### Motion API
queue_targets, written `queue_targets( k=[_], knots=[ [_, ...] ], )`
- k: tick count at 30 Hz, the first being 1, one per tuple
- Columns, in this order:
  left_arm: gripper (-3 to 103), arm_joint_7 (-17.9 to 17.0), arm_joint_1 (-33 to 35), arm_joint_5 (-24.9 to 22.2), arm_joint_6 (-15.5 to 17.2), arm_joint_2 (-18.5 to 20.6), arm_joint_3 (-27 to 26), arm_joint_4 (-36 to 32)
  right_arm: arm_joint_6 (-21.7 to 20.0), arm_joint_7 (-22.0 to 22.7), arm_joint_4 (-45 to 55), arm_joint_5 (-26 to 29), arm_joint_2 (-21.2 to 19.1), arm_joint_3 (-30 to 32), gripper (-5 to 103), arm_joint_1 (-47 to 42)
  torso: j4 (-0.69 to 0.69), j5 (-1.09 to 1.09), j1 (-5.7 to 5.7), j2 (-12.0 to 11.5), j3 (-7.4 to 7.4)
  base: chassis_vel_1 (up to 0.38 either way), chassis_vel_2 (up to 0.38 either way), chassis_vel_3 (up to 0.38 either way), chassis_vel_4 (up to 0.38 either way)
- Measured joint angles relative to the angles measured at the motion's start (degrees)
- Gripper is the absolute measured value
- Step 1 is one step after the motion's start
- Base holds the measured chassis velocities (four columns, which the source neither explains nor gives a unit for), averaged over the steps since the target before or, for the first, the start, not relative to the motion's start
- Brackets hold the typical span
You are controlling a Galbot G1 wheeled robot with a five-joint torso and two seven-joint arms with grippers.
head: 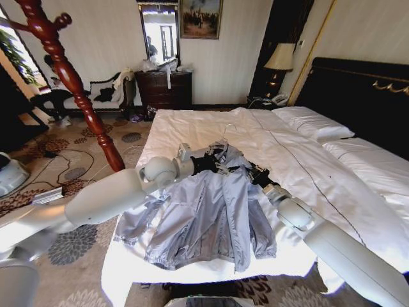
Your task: Pick up the clothes from the bed and hang them on the clothes hanger.
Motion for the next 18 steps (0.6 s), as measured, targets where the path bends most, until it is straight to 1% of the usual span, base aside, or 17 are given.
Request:
queue_targets(
  k=[1, 2, 5, 6, 10, 15, 16, 17, 18],
  knots=[
    [100, -0.3, -0.8, -0.2, 1.1, 0.6, 0.2, -0.5, 0.3, 0.0, -0.1, 0.0, 0.1, 0.0, 17, 0.0, 0.0, 0.0, 0.0, 0.0, 0.0, 0.0, 0.0, 0.0, 0.0],
    [100, -0.3, -1.1, -0.4, 1.4, 0.8, 0.3, -0.7, 0.4, 0.0, -0.2, 0.0, 0.2, 0.0, 17, 0.0, -0.01, 0.0, 0.0, 0.0, 0.0, 0.0, 0.0, 0.0, 0.0],
    [100, 0.4, -5.0, -2.9, 3.6, 2.2, 2.4, -2.5, 0.9, 0.0, -0.6, 0.0, 1.1, 0.0, 17, 0.1, -0.02, 0.02, 0.0, 0.0, 0.0, 0.0, 0.0, 0.0, 0.0],
    [100, 0.4, -5.0, -2.9, 3.6, 2.2, 2.4, -2.5, 0.9, 0.0, -0.6, 0.0, 1.1, 0.0, 17, 0.1, -0.02, 0.02, 0.0, 0.0, 0.0, 0.0, 0.0, 0.0, 0.0],
    [100, 2.4, -8.7, -3.1, 5.4, 3.6, 5.4, -4.0, 1.6, 0.1, -0.6, 0.8, 1.8, 0.0, 17, 0.1, -0.02, 0.02, 0.0, 0.0, 0.0, 0.0, 0.0, 0.0, 0.0],
    [100, 4.1, -9.9, -3.0, 5.2, 4.4, 6.3, -4.9, 2.4, 0.3, -0.7, 1.2, 2.2, 0.4, 17, -0.1, -0.02, 0.01, 0.0, 0.0, 0.0, 0.0, 0.0, 0.0, 0.0],
    [100, 4.2, -10.0, -3.1, 4.5, 4.7, 6.3, -5.3, 2.7, 0.5, -0.8, 1.3, 2.4, 0.5, 17, -0.2, -0.02, 0.01, 0.0, 0.0, 0.0, 0.0, 0.0, 0.0, 0.0],
    [100, 3.3, -8.7, -3.5, 2.2, 5.6, 4.6, -6.3, 3.3, 0.8, -0.7, 1.4, 2.9, 0.7, 17, -0.4, -0.02, 0.01, 0.0, 0.0, 0.0, 0.0, 0.0, 0.0, 0.0],
    [100, 3.0, -8.0, -3.8, 1.3, 6.0, 3.6, -6.5, 3.5, 0.8, -0.6, 1.4, 3.0, 0.7, 17, -0.4, -0.02, 0.01, 0.0, 0.0, 0.0, 0.0, 0.0, 0.0, 0.0]
  ],
)
